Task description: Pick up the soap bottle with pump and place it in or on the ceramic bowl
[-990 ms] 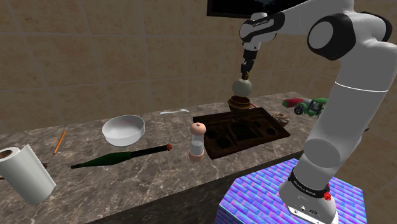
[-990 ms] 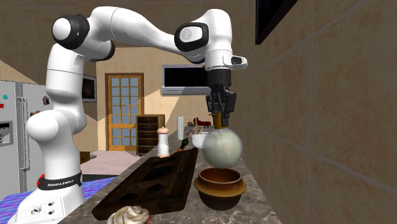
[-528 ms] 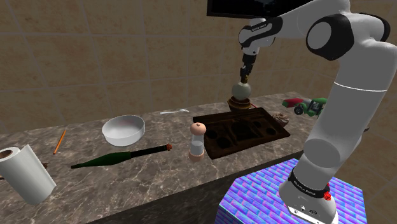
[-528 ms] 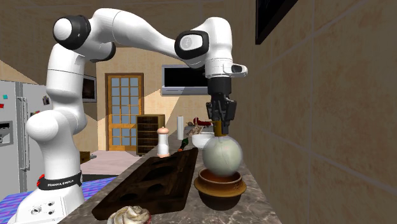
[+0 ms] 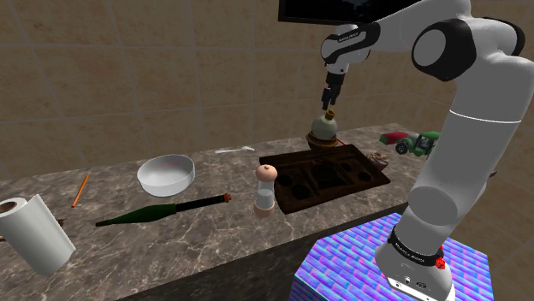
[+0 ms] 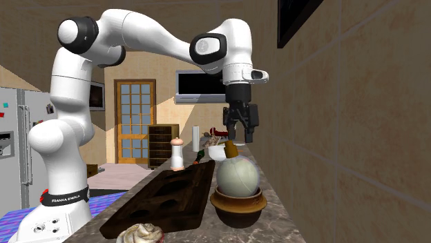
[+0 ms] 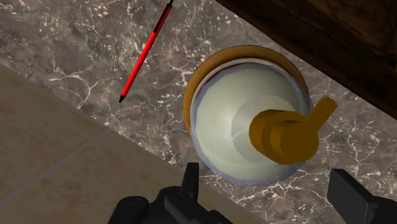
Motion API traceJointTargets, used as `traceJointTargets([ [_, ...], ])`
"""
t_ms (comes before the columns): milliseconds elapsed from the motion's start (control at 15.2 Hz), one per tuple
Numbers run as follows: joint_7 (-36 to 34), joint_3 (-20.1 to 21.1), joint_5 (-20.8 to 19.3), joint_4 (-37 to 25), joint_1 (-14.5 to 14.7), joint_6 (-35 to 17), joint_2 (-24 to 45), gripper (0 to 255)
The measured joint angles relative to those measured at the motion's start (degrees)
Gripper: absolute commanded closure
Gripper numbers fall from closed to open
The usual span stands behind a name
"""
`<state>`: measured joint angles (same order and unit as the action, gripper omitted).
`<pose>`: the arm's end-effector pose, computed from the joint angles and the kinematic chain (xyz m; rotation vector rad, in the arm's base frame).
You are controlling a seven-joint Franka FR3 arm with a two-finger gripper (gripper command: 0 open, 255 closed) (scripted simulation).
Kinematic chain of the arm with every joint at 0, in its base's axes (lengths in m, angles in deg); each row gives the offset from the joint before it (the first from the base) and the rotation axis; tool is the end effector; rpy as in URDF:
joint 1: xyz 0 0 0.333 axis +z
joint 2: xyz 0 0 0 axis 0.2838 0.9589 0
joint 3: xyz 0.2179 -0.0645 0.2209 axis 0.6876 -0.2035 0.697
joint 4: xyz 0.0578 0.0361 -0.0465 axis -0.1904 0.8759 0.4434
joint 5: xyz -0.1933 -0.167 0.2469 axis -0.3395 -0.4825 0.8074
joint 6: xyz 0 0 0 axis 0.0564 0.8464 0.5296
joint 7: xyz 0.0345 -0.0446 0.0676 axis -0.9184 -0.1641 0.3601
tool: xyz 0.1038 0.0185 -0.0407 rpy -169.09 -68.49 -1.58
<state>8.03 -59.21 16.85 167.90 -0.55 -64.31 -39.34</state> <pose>0.4478 -0.3379 0.4934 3.1092 -0.0036 0.0329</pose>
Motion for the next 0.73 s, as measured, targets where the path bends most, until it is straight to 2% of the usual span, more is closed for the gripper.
traceJointTargets([
  [198, 0.10, -0.05, 0.00, -0.97, -0.07, 0.95, 0.00, 0],
  [396, -0.33, 0.02, -0.26, -5.55, 0.09, 5.95, -0.53, 0],
  [726, -0.29, -0.03, -0.42, -6.11, 0.06, 6.99, -0.97, 0],
])
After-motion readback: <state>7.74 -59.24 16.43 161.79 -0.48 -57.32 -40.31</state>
